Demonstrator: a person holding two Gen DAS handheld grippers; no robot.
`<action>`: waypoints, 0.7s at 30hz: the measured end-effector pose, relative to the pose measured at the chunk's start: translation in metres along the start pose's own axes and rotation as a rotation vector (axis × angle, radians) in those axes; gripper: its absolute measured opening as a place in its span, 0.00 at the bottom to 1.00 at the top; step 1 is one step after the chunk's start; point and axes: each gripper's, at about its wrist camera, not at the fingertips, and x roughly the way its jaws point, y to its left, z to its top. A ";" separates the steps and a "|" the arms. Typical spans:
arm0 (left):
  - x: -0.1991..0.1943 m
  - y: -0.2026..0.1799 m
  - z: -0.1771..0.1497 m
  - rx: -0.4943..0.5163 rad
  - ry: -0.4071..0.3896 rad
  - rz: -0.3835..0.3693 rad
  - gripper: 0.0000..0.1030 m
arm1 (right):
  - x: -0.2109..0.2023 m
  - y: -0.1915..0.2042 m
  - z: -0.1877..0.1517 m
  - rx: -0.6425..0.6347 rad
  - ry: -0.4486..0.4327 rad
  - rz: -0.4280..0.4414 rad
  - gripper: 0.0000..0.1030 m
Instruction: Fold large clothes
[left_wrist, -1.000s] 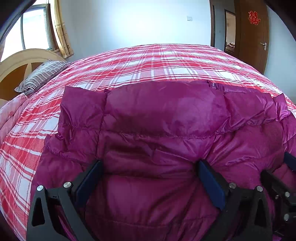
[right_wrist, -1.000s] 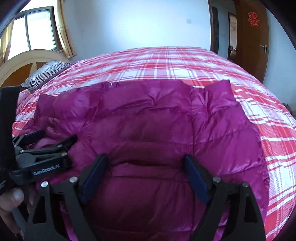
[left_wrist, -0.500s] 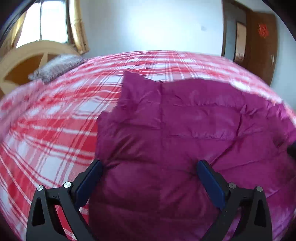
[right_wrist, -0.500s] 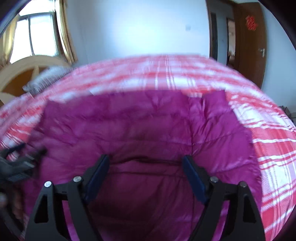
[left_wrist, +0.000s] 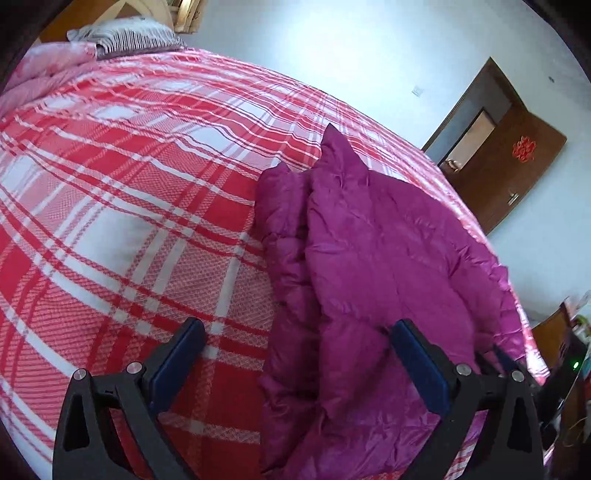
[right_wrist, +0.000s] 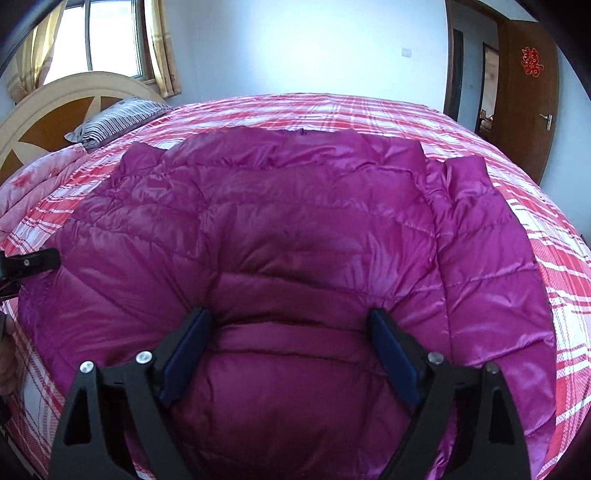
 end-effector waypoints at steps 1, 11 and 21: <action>0.001 -0.001 0.000 -0.007 -0.002 -0.008 0.99 | -0.002 0.000 -0.001 0.002 -0.005 -0.001 0.87; 0.009 -0.025 -0.007 0.022 0.040 -0.111 0.24 | -0.003 -0.003 -0.006 0.012 -0.040 0.005 0.88; -0.063 -0.120 0.022 0.124 -0.082 -0.299 0.18 | -0.006 -0.011 -0.009 0.035 -0.049 0.034 0.88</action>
